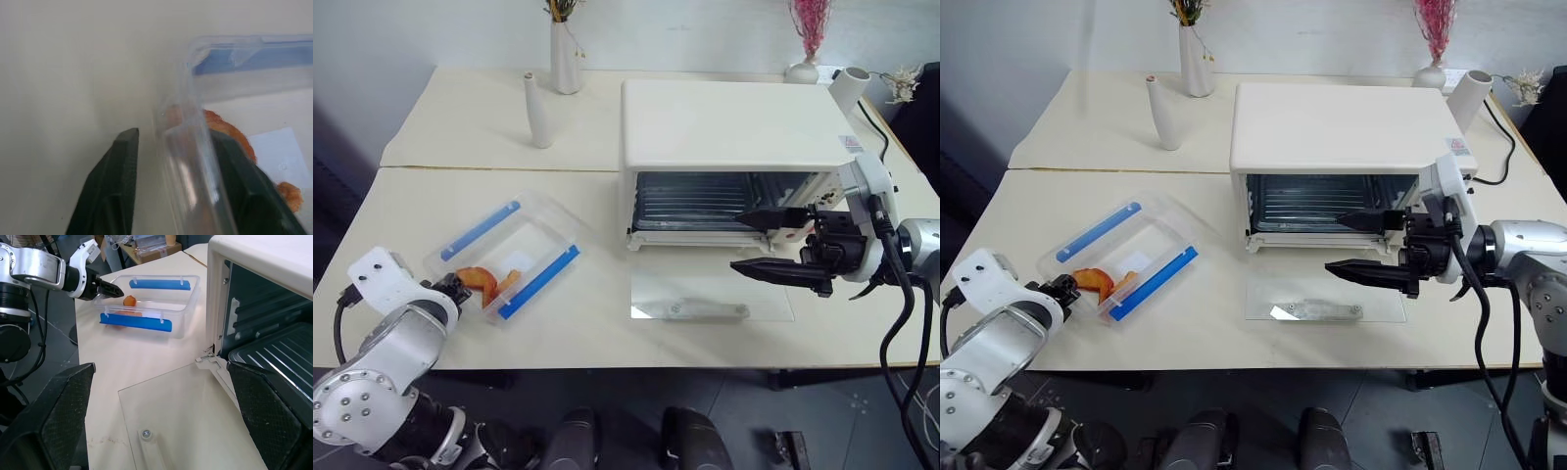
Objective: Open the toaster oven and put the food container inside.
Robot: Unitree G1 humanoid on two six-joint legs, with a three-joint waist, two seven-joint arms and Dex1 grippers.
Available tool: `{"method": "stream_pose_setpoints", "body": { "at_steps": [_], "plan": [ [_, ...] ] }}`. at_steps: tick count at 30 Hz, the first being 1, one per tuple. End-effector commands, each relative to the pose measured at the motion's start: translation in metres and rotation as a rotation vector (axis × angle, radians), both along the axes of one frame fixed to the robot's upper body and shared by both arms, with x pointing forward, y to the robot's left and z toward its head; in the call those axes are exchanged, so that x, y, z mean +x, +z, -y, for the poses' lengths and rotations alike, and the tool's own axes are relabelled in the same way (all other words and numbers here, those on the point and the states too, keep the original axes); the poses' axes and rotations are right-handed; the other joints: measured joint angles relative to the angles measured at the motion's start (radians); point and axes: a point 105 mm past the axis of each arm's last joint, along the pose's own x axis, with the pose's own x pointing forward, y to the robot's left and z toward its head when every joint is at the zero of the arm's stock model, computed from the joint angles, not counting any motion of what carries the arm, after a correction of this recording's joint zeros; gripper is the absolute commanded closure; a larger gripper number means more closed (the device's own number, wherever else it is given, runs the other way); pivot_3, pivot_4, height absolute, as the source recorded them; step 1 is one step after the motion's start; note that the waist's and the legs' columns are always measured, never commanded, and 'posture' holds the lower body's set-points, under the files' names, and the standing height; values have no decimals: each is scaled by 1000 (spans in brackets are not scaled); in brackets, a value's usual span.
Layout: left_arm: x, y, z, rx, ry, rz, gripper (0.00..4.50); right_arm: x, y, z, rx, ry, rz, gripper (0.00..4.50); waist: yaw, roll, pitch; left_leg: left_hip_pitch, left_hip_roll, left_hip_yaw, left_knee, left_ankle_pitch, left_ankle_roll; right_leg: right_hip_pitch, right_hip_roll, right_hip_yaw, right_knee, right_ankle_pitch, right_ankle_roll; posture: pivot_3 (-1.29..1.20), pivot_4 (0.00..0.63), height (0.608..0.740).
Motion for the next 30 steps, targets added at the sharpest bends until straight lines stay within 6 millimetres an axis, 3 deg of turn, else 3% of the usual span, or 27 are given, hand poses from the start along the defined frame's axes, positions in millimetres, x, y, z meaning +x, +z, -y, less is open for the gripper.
{"method": "stream_pose_setpoints", "body": {
  "at_steps": [1, 5, 11, 16, 22, 27, 30],
  "plan": [
    [-7, 7, 0, -9, -50, -24, 3455, -6, 11, 2, -2, 0, 46, 0, -2, 0, 0, 1, 0, 0, -1, 0, 0, 0, 0, 0, 0, 0, 0, 0, 150, 740],
    [-19, 12, -5, 21, -110, -138, 4296, -4, 10, 5, -2, -9, 27, 0, -8, 1, 0, 3, 2, 0, -3, -1, -2, 0, -1, 5, 1, -1, -2, 0, 150, 740],
    [-19, 29, -25, 163, -223, -196, 4296, -3, 8, 11, 8, -26, -16, 0, -3, 2, 0, 3, 0, 1, -5, -1, -2, -1, 0, 8, -5, -3, -5, 0, 150, 740],
    [-9, 43, -25, 211, -324, -210, 4296, 3, 9, 15, 1, -80, 24, 0, -6, 3, 0, 3, 0, 3, -10, 0, -1, -3, 1, 8, -8, -3, -5, 0, 150, 740],
    [7, 47, 2, 114, -521, -140, 4296, -1, 7, 21, -8, -99, 18, 0, -5, 4, 1, 2, -1, 6, -12, 0, -1, -4, 3, 7, -5, -2, -4, 0, 150, 740],
    [10, 45, 23, 17, -692, -114, 4296, -4, 3, 33, -18, -159, 4, 0, -6, 4, 1, 3, -2, 9, -12, 0, -1, -5, 4, 8, -6, -2, -4, 0, 150, 740],
    [12, 53, 43, 30, -812, -92, 4296, -5, 1, 41, -24, -200, -8, 0, -5, 4, 1, 3, -1, 10, -12, 0, -2, -6, 6, 9, -5, -2, -4, 0, 150, 740]
  ]
}}
